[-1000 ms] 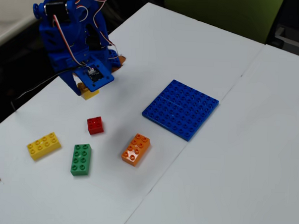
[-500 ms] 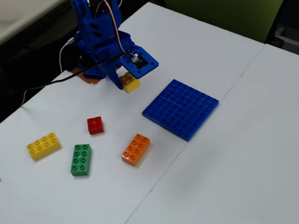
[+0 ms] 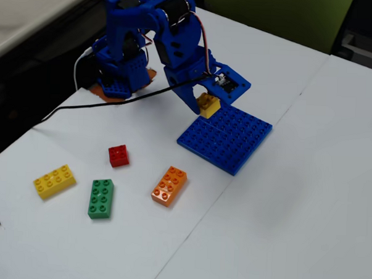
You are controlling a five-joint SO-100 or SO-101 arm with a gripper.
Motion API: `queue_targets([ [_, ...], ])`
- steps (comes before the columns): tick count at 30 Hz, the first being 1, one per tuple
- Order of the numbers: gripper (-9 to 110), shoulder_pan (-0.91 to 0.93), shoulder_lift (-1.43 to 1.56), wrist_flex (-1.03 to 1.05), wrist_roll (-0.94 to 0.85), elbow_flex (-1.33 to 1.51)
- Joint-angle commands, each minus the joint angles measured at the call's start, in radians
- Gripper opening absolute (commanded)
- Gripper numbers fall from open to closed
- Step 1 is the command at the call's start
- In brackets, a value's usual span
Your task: Pick up the 2x2 yellow block and go up the 8x8 blue block.
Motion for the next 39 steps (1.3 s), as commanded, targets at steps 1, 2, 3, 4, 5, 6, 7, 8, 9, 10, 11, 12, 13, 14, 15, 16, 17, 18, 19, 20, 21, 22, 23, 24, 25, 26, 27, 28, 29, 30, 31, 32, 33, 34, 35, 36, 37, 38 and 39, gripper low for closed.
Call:
queue_targets([
  [1, 0, -0.046, -0.035, -0.043, 0.009, -0.071],
  [2, 0, -0.055, -0.057, -0.046, 0.011, -0.087],
  [3, 0, -0.063, -0.075, -0.048, 0.011, -0.101],
  [4, 0, -0.071, -0.087, -0.048, 0.009, -0.107],
  [5, 0, -0.078, -0.098, -0.049, 0.008, -0.112],
  [6, 0, -0.086, -0.107, -0.049, 0.002, -0.114],
  [7, 0, -0.092, -0.114, -0.049, -0.003, -0.114],
  [8, 0, -0.098, -0.120, -0.049, -0.012, -0.114],
  [9, 0, -0.103, -0.126, -0.046, -0.020, -0.114],
  [10, 0, -0.109, -0.130, -0.043, -0.021, -0.114],
  [11, 0, -0.114, -0.135, -0.038, -0.021, -0.114],
  [12, 0, -0.120, -0.141, -0.034, -0.023, -0.114],
  [13, 0, -0.124, -0.146, -0.034, -0.017, -0.114],
  [14, 0, -0.129, -0.150, -0.034, -0.011, -0.114],
  [15, 0, -0.133, -0.153, -0.029, -0.009, -0.114],
  [16, 0, -0.137, -0.156, -0.023, -0.008, -0.114],
  [17, 0, -0.140, -0.158, -0.017, -0.008, -0.114],
  [18, 0, -0.141, -0.161, -0.008, -0.006, -0.118],
  [19, 0, -0.144, -0.161, 0.000, -0.009, -0.120],
  [20, 0, -0.146, -0.161, 0.008, -0.008, -0.121],
  [21, 0, -0.146, -0.161, 0.021, -0.006, -0.129],
  [22, 0, -0.146, -0.161, 0.034, -0.008, -0.132],
  [23, 0, -0.147, -0.161, 0.046, -0.008, -0.135],
  [24, 0, -0.149, -0.160, 0.054, -0.008, -0.137],
  [25, 0, -0.152, -0.160, 0.055, 0.000, -0.138],
  [26, 0, -0.153, -0.160, 0.058, 0.006, -0.143],
  [27, 0, -0.155, -0.160, 0.060, 0.009, -0.143],
  [28, 0, -0.155, -0.160, 0.061, 0.009, -0.144],
  [29, 0, -0.155, -0.160, 0.061, 0.014, -0.147],
  [30, 0, -0.155, -0.160, 0.061, 0.017, -0.150],
  [31, 0, -0.155, -0.161, 0.061, 0.021, -0.156],
  [32, 0, -0.153, -0.163, 0.063, 0.023, -0.158],
  [33, 0, -0.153, -0.163, 0.064, 0.023, -0.158],
  [34, 0, -0.153, -0.166, 0.064, 0.029, -0.164],
  [35, 0, -0.152, -0.170, 0.067, 0.034, -0.173],
  [36, 0, -0.150, -0.173, 0.067, 0.040, -0.178],
  [37, 0, -0.150, -0.176, 0.067, 0.044, -0.183],
  [38, 0, -0.149, -0.178, 0.069, 0.049, -0.184],
  [39, 0, -0.147, -0.179, 0.071, 0.051, -0.184],
])
